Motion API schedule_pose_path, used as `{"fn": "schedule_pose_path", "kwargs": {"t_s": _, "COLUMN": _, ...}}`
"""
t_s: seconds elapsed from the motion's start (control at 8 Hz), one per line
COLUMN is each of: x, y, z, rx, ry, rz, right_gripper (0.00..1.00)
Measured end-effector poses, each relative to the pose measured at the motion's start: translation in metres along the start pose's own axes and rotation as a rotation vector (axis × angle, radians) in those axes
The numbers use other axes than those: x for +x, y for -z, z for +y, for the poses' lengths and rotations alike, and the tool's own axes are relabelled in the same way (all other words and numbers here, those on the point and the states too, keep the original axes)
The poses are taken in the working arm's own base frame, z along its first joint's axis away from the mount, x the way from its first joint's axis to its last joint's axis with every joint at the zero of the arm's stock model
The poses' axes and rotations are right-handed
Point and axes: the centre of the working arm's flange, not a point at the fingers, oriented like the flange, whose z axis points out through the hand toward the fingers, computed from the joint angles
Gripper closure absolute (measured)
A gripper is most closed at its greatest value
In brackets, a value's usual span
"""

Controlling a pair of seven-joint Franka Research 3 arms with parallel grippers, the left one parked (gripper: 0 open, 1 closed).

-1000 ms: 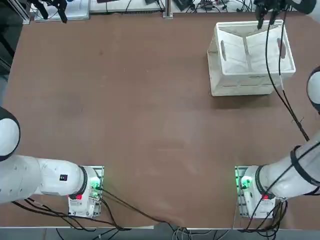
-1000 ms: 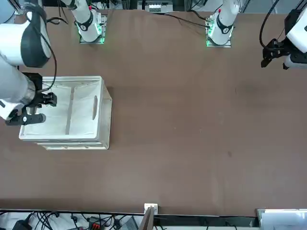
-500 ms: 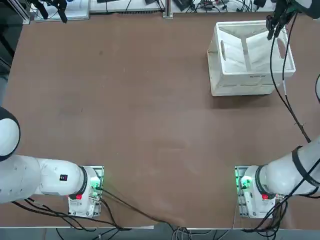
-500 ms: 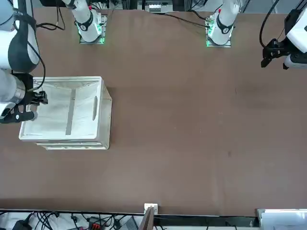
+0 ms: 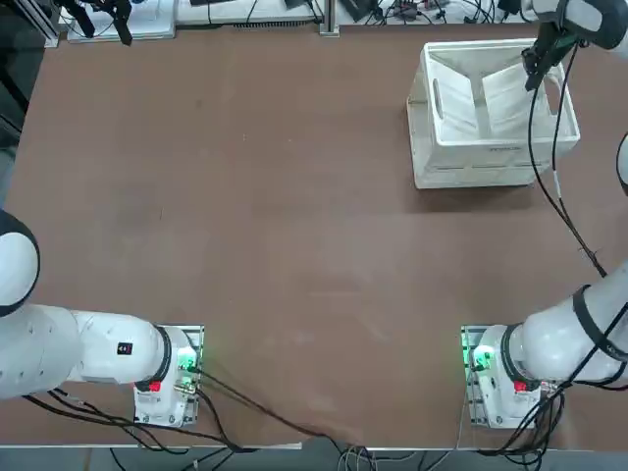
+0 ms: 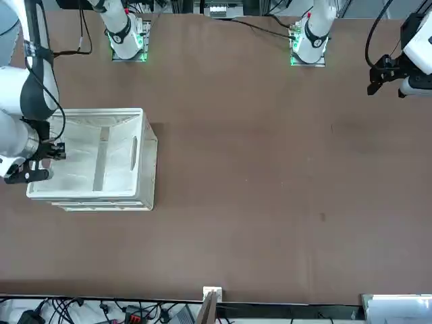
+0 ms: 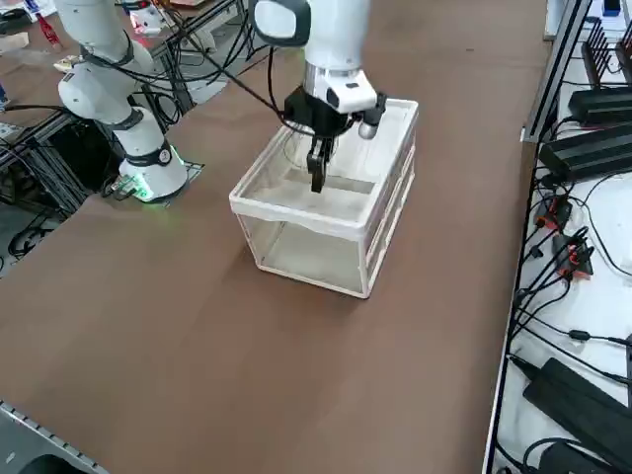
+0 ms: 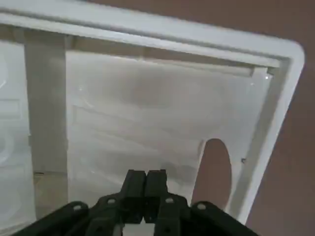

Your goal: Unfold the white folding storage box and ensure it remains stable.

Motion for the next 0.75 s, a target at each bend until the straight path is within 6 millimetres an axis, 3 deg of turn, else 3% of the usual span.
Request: {"fn": "schedule_pose_path", "kwargs": {"t_s": 0.75, "x": -0.010, "y": -0.040, "z": 0.004, "rx": 0.012, "ry": -0.009, "rz": -0.023, "right_gripper": 0.99}}
